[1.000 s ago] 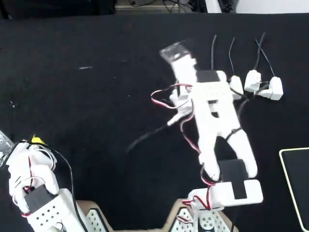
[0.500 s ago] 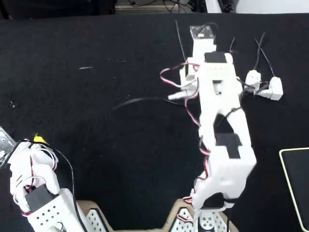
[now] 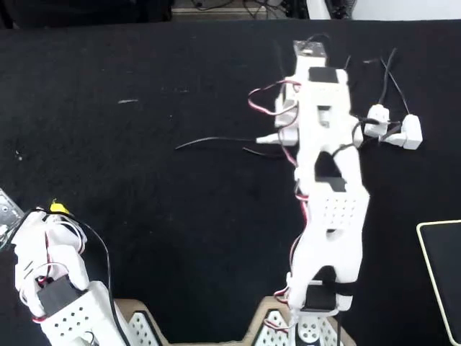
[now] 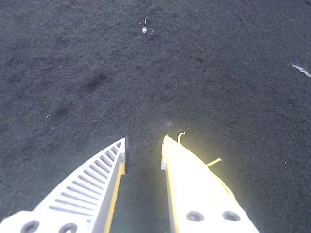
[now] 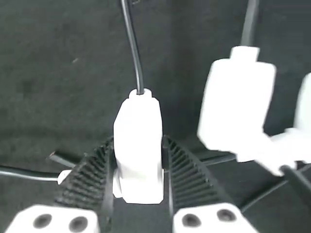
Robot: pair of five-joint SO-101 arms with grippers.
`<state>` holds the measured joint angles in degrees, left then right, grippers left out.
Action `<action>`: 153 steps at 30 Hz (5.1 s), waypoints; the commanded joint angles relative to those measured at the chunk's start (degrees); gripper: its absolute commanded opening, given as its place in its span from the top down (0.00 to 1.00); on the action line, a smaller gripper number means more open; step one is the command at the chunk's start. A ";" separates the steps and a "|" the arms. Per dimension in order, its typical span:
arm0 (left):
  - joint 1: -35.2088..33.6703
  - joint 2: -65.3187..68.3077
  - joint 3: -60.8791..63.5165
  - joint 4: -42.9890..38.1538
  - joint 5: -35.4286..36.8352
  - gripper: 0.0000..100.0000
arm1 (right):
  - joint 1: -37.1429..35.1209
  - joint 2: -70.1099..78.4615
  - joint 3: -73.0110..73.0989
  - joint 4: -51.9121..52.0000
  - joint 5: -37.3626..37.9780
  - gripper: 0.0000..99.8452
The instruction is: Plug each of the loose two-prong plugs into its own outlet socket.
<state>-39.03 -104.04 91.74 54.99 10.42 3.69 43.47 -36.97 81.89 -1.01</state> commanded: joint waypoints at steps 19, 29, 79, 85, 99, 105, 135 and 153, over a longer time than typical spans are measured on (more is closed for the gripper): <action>0.75 -0.44 -3.21 -1.14 0.44 0.87 | -0.62 4.26 -7.16 0.35 9.76 0.76; 1.10 -0.44 -3.21 -1.14 0.44 0.87 | -6.42 -7.43 -17.19 12.57 9.76 0.82; 25.89 -0.53 3.12 -1.14 -15.74 0.97 | -8.62 -127.96 97.71 -8.70 4.75 0.99; 23.78 -0.53 4.26 -0.53 -15.30 0.97 | -8.53 -139.30 107.47 -8.79 4.40 0.99; 34.15 -0.53 4.26 16.70 -15.21 0.97 | -8.53 -151.34 124.70 -10.20 4.66 0.99; 31.60 -0.44 4.35 18.46 -8.00 0.97 | -8.44 -151.34 133.49 -12.57 4.57 0.99; 33.63 -0.62 5.58 18.02 2.20 0.97 | -2.20 -151.87 133.49 -7.03 4.84 0.99; 34.33 -0.53 5.58 18.02 2.29 0.97 | -2.11 -151.96 133.49 -7.03 4.84 0.99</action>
<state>-5.10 -104.04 96.04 73.19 12.09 0.35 -103.08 96.57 74.42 3.74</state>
